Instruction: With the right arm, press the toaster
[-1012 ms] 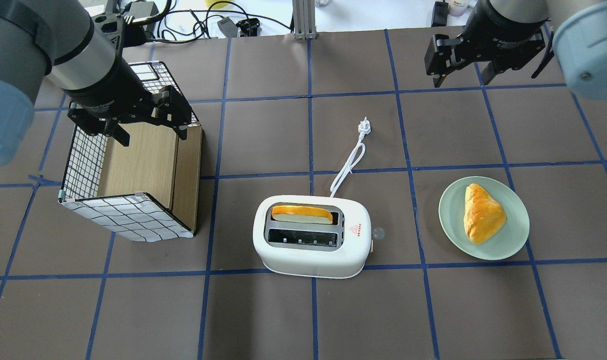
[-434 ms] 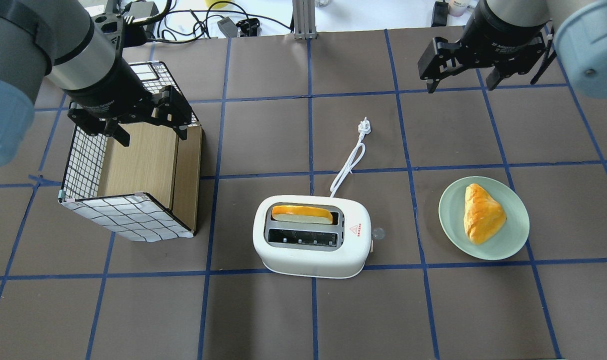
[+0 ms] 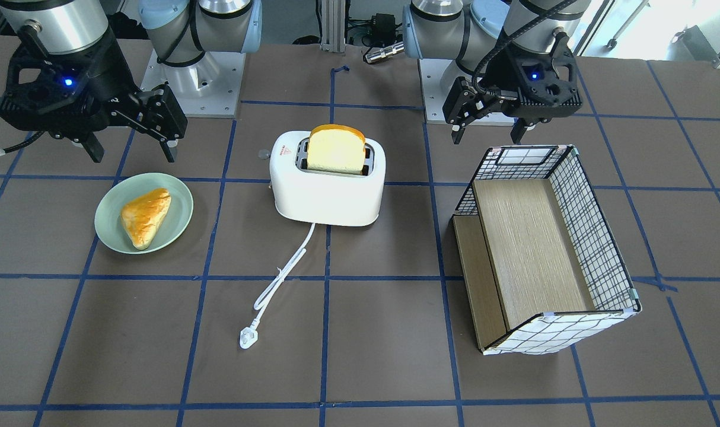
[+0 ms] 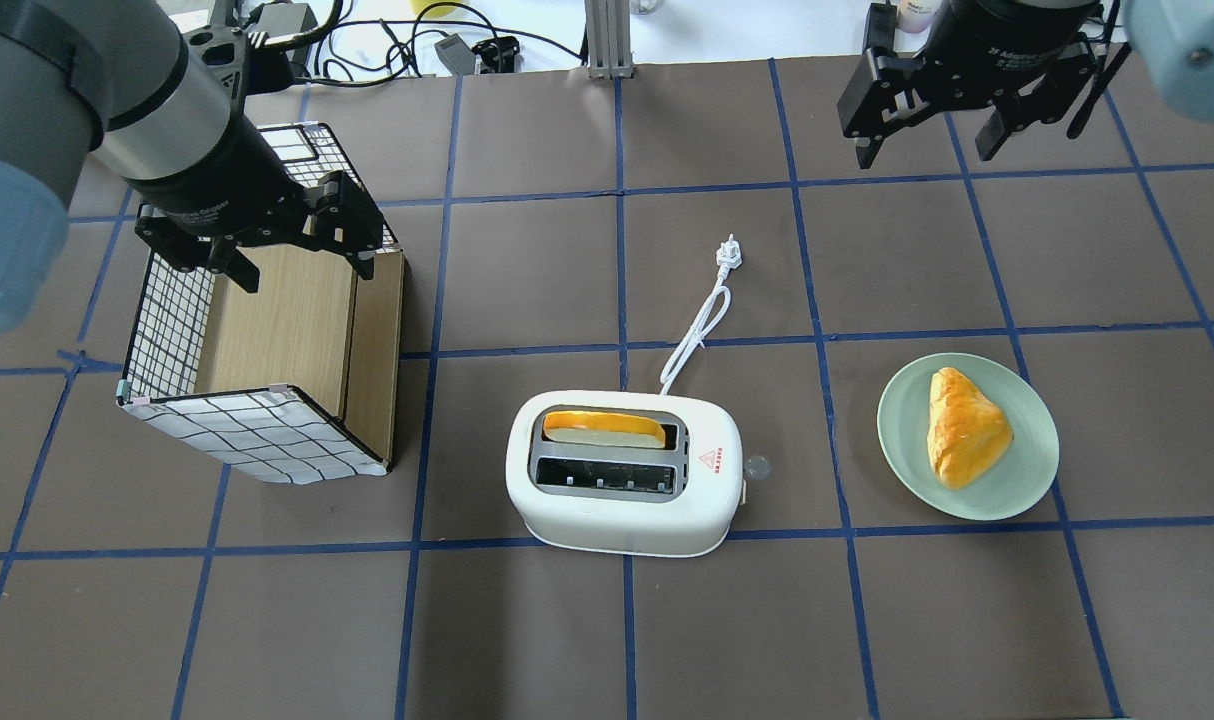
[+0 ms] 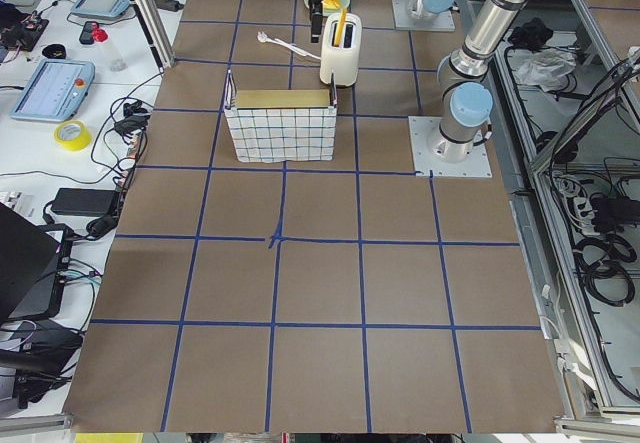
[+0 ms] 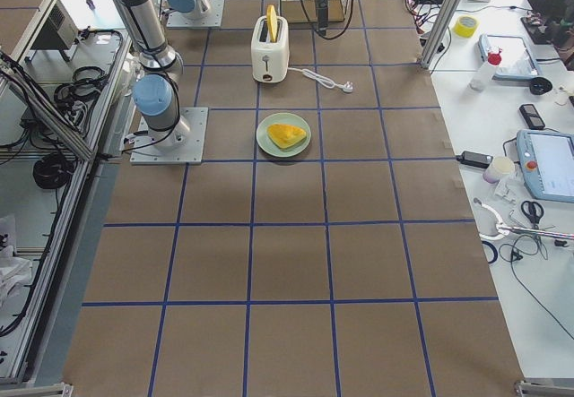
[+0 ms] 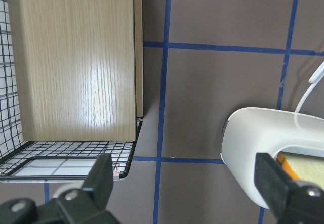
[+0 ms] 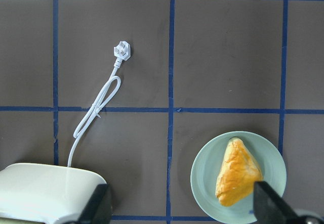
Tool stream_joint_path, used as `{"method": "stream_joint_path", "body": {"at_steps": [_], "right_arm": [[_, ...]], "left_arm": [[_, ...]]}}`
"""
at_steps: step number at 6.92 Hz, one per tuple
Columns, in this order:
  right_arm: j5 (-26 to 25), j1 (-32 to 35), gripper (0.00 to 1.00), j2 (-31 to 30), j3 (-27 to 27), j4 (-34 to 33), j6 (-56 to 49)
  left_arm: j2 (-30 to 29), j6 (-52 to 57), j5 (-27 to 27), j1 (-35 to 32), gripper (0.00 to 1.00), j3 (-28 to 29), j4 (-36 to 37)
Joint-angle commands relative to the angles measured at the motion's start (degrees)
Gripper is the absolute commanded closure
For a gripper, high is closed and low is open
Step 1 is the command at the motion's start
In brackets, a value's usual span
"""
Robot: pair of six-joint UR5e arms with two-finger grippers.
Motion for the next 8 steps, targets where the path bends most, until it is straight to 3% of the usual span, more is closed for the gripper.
{"method": "stream_joint_path", "body": {"at_steps": [1, 4, 8], "right_arm": [[-0.5, -0.3, 0.00, 0.7, -0.3, 0.7, 1.5], [0.0, -1.0, 0.00, 0.2, 1.1, 1.0, 6.2], [0.3, -0.8, 0.00, 0.0, 1.3, -0.8, 4.4]], "left_arm": [[0.0, 0.0, 0.0, 0.0, 0.00, 0.0, 0.0], [0.0, 0.0, -0.1, 0.0, 0.00, 0.0, 0.0], [0.3, -0.5, 0.0, -0.1, 0.00, -0.2, -0.2]]}}
